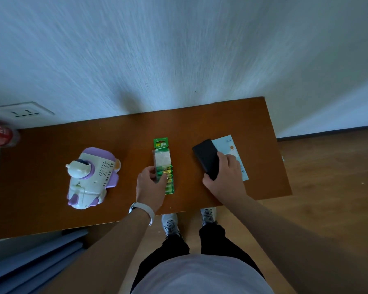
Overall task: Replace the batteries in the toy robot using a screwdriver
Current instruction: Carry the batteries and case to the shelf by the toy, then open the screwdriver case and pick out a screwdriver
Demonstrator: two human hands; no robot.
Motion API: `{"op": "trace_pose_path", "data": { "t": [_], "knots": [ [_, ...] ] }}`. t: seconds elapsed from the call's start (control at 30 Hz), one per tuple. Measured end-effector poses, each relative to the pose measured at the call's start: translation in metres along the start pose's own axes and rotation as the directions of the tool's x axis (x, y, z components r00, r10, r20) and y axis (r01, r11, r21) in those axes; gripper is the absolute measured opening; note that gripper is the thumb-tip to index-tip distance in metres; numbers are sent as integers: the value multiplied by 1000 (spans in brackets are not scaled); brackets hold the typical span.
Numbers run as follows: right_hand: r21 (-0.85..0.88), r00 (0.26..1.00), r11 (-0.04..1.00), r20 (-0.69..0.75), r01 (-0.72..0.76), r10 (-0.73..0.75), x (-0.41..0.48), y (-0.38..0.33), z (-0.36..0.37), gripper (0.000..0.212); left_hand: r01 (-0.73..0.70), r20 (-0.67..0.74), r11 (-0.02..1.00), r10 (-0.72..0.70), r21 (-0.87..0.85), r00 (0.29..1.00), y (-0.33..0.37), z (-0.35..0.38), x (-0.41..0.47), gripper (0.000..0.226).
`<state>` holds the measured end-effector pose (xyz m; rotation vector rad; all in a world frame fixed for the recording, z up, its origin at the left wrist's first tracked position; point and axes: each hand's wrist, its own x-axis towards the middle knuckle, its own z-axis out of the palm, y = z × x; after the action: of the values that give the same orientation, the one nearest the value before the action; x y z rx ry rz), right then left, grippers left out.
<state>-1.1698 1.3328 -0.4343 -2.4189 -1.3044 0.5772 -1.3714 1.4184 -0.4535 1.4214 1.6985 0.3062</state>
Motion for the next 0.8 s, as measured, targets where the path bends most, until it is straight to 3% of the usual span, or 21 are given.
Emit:
{"op": "trace_pose_path", "data": {
  "t": [0.17, 0.4, 0.6, 0.8],
  "knots": [
    [74, 999, 997, 16, 28, -30, -4, -27, 25, 73, -17, 24, 1000, 17, -18, 1000, -3, -4, 0, 43],
    [-1, 999, 999, 4, -52, 52, -4, -43, 43, 71, -75, 37, 997, 75, -6, 997, -1, -17, -13, 40],
    [-106, 990, 985, 18, -138, 140, -8, -49, 41, 80, -244, 30, 965, 242, 99, 970, 6, -32, -26, 32],
    [75, 965, 963, 66, -259, 255, -15, -53, 25, 77, -295, 125, 954, 288, 44, 950, 20, -37, -35, 22]
  ]
}}
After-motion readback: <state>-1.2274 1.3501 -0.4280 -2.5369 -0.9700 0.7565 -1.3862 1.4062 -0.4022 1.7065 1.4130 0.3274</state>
